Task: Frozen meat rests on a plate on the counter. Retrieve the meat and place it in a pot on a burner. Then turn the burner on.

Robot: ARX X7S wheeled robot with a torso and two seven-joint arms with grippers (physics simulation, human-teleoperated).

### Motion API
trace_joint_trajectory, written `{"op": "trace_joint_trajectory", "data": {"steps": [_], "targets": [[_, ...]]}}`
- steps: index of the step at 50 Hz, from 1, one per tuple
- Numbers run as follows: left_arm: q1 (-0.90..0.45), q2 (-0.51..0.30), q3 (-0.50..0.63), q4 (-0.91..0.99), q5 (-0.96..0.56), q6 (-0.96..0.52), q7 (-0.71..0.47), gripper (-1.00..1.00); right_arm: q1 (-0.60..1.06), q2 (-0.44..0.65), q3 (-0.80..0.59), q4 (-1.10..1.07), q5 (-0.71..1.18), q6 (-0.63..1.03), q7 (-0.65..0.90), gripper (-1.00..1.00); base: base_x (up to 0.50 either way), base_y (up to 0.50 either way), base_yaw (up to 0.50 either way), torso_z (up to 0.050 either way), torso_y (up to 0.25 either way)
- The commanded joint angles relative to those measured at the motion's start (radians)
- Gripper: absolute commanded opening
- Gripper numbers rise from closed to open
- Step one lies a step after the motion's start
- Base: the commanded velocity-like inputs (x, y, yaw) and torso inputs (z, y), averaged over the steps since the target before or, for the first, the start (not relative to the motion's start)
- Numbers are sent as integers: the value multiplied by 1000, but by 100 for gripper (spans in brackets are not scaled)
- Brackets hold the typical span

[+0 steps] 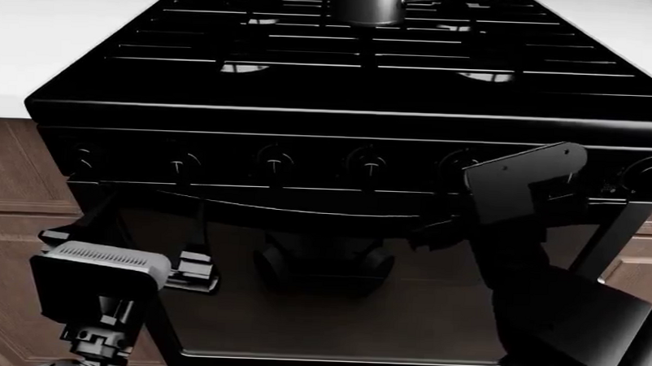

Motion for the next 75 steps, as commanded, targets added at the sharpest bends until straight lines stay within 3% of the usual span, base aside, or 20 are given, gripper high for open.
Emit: {"op": "trace_joint_trajectory", "data": {"steps": [1, 31, 48, 49, 75], "targets": [[-1, 0, 1, -2, -1, 0, -1, 100, 27, 2, -38, -142, 3, 29, -23, -100, -12, 3, 0, 0, 11], [-6, 0, 7, -14, -3, 0, -3, 100, 129, 9, -130, -139, -25, 120, -94, -100, -5, 1, 0, 1, 4], [-3, -3, 7, -7, -4, 2, -6, 100, 128, 10, -110, -139, 3, 140, -69, -100, -3, 2, 2, 1, 4], [-3, -3, 7, -7, -4, 3, -6, 100, 126, 10, -107, -139, 5, 140, -65, 100, -14, 0, 2, 0, 0], [-4, -5, 9, -6, -5, 4, -9, 100, 64, 38, -10, -197, 82, 138, 43, 100, 0, 0, 0, 0, 0]]}}
